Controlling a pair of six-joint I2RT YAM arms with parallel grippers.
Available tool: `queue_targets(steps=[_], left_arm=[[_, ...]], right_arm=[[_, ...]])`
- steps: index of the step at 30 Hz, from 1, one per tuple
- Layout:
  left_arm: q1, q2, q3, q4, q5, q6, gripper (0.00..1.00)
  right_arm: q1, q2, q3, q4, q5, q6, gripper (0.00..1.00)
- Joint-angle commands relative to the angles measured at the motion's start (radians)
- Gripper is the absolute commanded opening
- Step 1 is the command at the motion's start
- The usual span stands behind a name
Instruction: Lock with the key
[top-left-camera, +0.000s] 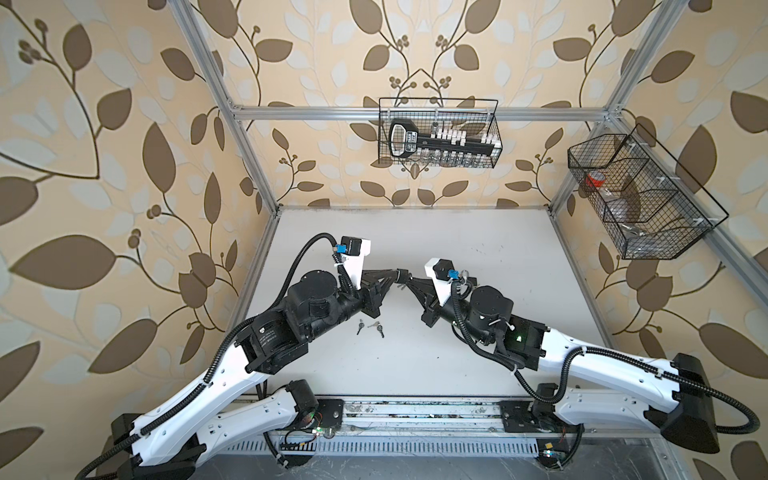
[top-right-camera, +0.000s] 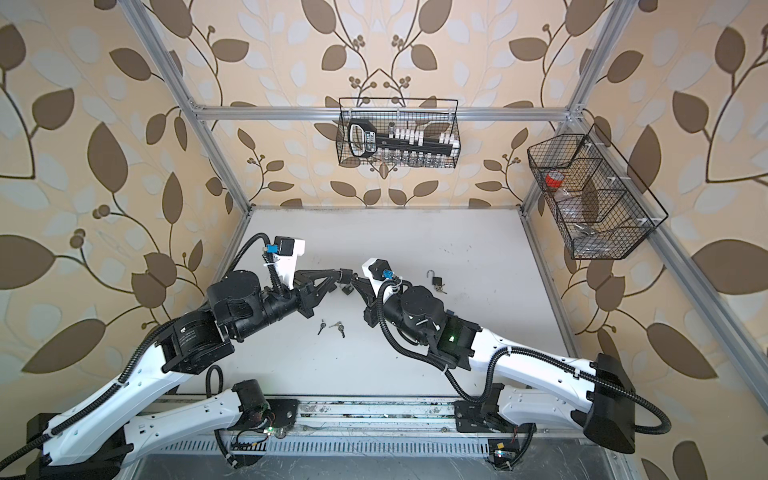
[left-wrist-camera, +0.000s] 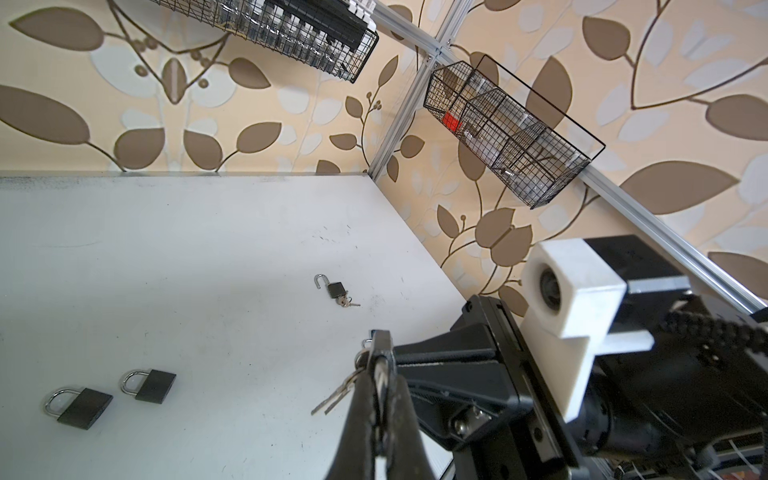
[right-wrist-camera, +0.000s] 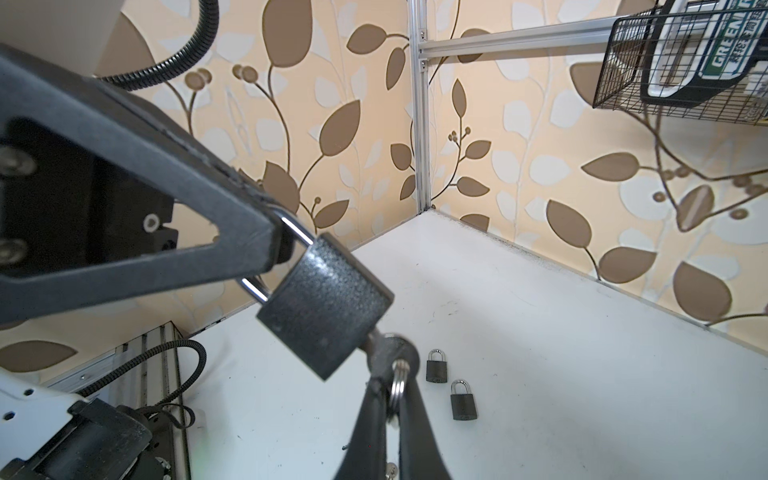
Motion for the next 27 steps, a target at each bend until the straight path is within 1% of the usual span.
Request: queue_targets(steps=[1,10,19,22,27], left_arm=[[-0.005,-0.035,-0.003,0.079,0.02,0.002,0.0],[-0.005,-0.052,-0.007,0.084,0.025,0.008,0.0],[-0.005,-0.058,-0.004,0.046,-0.006,0.024,0.0],[-0.004,-0.037,0.017,-0.014,-0.022,0.035,0.0],[-0.005,0.033,0.043,-0.133,-0.036,0.035,0.0]], right_arm=[[-0.01,-0.015,0.031,-0.032,0.065,0.029,0.0],[-0.08,-0.028,0.022,-0.063,0.033,0.116,0.0],[-0.088,-0.049,0.009,-0.102,0.02,0.113,0.0],[-0.088,-0.064,-0.016,-0.134,-0.033,0.109,0.0],[-0.09,-0.039,-0.045,-0.271,-0.117,0.132,0.0]])
